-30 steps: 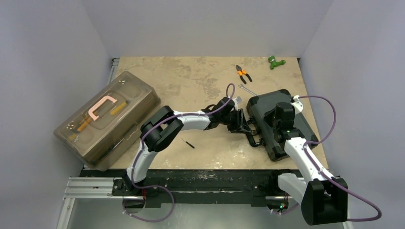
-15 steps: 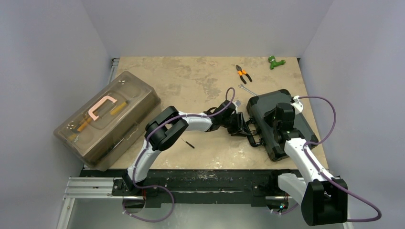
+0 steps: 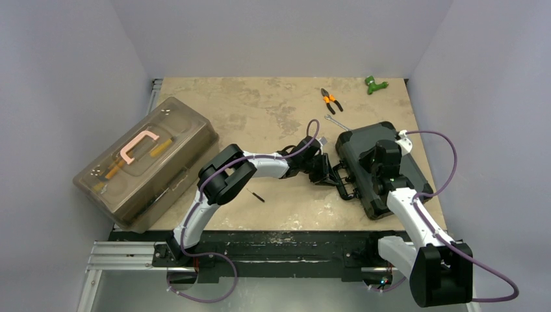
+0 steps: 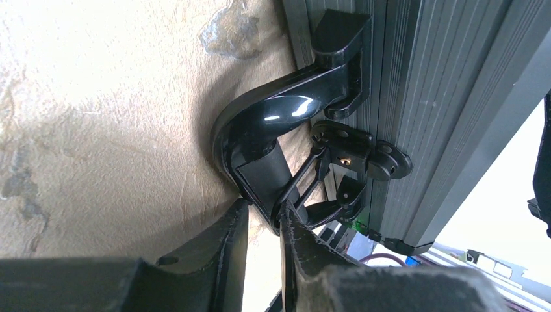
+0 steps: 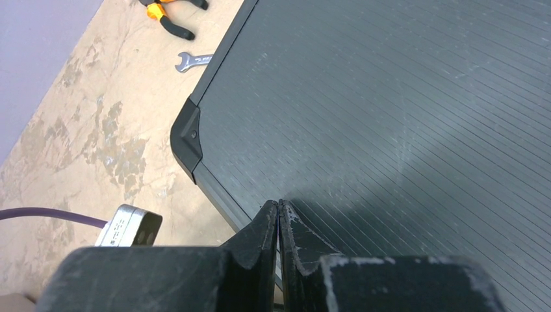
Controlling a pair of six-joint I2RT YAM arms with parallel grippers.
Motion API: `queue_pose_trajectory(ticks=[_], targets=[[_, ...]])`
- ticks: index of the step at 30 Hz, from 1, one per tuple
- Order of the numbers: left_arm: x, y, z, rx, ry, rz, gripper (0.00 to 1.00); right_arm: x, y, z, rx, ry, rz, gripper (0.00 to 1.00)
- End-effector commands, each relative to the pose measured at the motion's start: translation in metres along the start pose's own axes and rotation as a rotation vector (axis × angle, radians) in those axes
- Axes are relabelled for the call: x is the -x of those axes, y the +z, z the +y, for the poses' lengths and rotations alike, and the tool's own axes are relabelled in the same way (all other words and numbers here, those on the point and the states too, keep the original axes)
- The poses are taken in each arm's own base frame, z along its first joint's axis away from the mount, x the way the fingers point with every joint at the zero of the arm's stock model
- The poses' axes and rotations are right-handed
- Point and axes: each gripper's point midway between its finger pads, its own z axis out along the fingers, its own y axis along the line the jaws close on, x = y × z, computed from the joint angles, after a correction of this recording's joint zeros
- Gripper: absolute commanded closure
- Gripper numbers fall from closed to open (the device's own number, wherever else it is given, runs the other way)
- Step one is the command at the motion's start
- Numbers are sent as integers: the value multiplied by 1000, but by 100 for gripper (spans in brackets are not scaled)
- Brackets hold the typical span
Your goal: Pack up texas hold em set
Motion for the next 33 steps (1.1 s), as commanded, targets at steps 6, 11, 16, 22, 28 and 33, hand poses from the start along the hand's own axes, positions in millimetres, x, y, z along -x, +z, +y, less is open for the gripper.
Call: queue_pose_trajectory(ticks=[6,11,16,22,28,33], targets=[[4,-18,-70,-172,91,-37,73,-81,-11,-69,-202,-111,306,97],[-1,-26,-69,-167,96,-42,60,-82,-11,-69,-196,-114,310,98],[-2,-27,-72,-179,99,-40,65,-82,-11,-67,-185,-116,309,99],[-4,-21,-72,-195,83,-24,70,-82,-10,-66,-185,-117,309,99],[-4,-14,-65,-177,78,-18,69,-83,-10,-67,-185,-119,315,99],[0,-9,-70,-186,94,-15,78,-83,-10,-66,-183,-118,315,99]])
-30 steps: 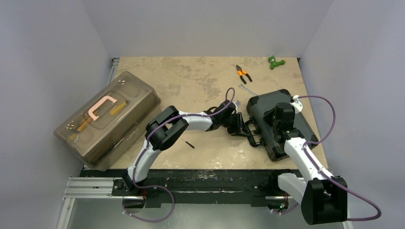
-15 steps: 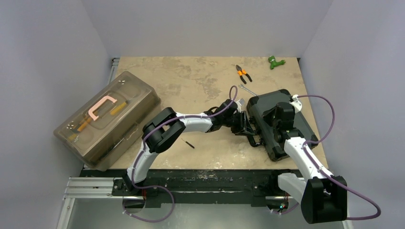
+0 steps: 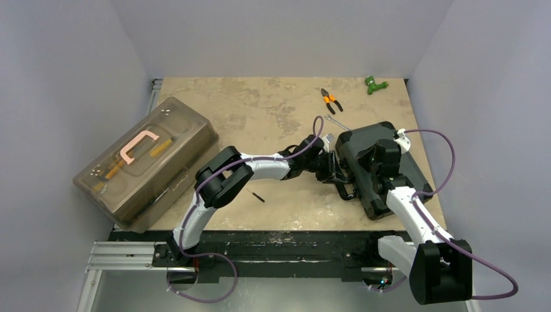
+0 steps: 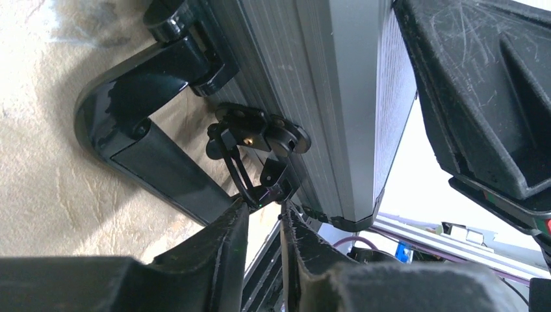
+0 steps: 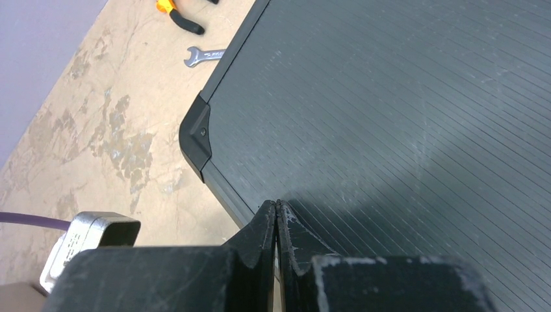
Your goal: Pack up texas hold em set
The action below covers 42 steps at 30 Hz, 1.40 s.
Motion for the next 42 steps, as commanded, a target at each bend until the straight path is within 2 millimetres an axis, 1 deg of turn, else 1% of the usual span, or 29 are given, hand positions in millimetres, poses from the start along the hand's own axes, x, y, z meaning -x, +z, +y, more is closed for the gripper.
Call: queue_pose_trajectory(ticks=[1,5,6,9,14,19,21,22,23,24,25,27,29,31,34,37,38,42], targets=[[10,4,-24,-68,70,-11,79,-81,-15,-71,-211,-106,304,99],[13,3,-27,-61,70,-14,84,-81,-15,-71,-211,-105,303,99],[14,3,-29,-62,73,-15,87,-79,-16,-68,-199,-103,293,99],[16,2,-34,-70,80,-17,100,-81,-15,-71,-209,-106,303,99],[19,1,-44,-85,99,-18,100,-82,-14,-71,-212,-106,305,99],[20,6,-50,-99,99,4,100,-82,-14,-71,-210,-107,304,99],[20,4,-52,-101,99,-6,100,-82,-14,-72,-211,-108,307,100],[20,0,-49,-88,92,-21,100,-82,-14,-71,-211,-108,307,100],[21,-5,-46,-73,76,-40,92,-82,-14,-71,-210,-108,307,100],[15,-9,-32,-43,39,-50,84,-82,-14,-71,-211,-108,306,100],[13,-11,-26,-39,11,-63,77,-82,-14,-71,-211,-108,305,100],[10,-12,-23,-70,-34,-70,69,-82,-14,-71,-210,-107,306,100],[8,-9,-20,-86,-65,-68,68,-82,-14,-71,-210,-108,307,100],[7,-7,-12,-76,-91,-77,68,-82,-14,-71,-209,-106,306,100],[9,-8,2,-45,-118,-107,63,-82,-14,-71,-210,-107,305,100],[11,-5,9,-32,-118,-105,62,-82,-14,-71,-209,-107,306,100],[12,-4,11,-30,-118,-106,63,-82,-14,-71,-208,-107,306,100],[20,1,14,-42,-126,-108,72,-82,-14,-71,-208,-107,307,100]])
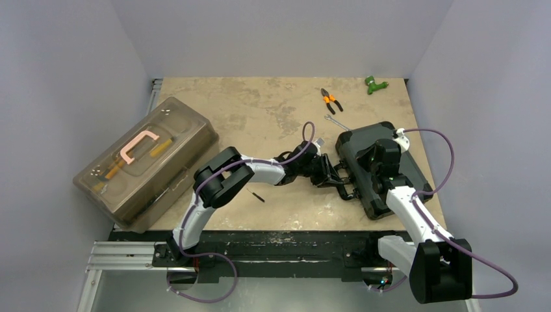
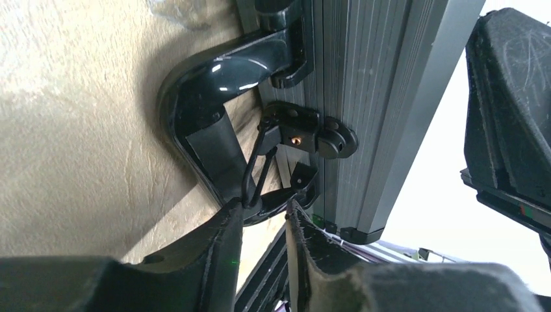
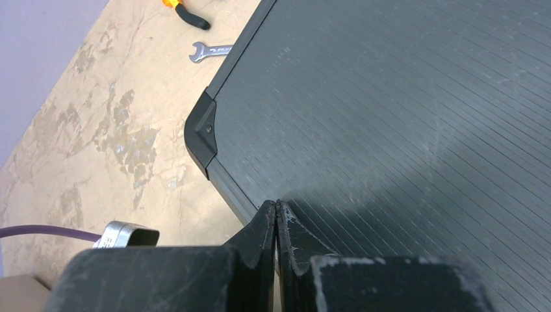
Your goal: Pack up texas hold em set
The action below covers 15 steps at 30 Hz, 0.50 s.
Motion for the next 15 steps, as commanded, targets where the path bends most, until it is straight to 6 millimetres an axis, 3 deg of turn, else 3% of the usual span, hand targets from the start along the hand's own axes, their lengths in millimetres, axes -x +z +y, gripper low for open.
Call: queue_pose_trajectory(ticks=[1,8,15], targets=[[20,5,-16,-69,8,-41,74,-81,-16,-74,-226,-97,298,100],[22,9,-15,-56,20,-32,76,-81,-15,-73,-226,-99,301,100],[22,13,-26,-67,40,-10,90,-82,-14,-74,-230,-100,306,100]])
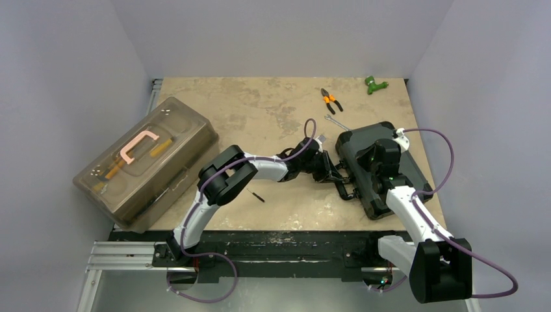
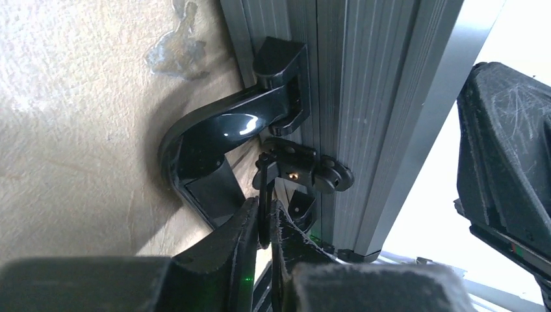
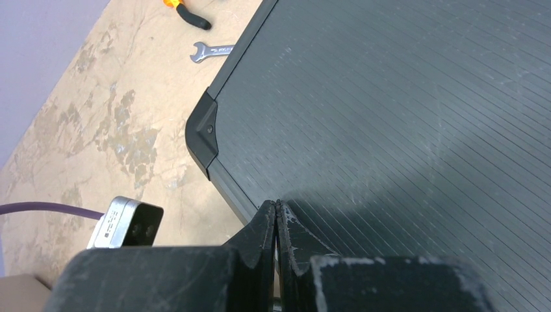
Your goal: Pack up texas hold em set
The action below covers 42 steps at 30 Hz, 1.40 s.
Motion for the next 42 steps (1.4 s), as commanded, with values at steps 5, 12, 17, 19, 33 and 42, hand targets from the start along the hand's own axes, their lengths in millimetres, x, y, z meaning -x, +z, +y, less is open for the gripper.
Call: queue_pose_trajectory(ticks=[5,12,17,19,33,42], targets=[[7,-3,-37,-69,43,0,100,-82,-15,-74,-232,-100,305,100],[6,-9,-75,-149,45,20,100,-82,-15,-74,-233,-100,305,100],[6,-9,-93,-192,42,32,100,-82,-15,-75,-235,-100,305,100],[6,-10,-96,-200,40,32,100,-82,-15,-75,-233,-100,305,100],[4,-8,-122,-261,51,56,85,-83,-15,-75,-231,-101,307,100],[3,0,-123,-284,38,84,70,-83,-15,-75,-231,-100,308,100]])
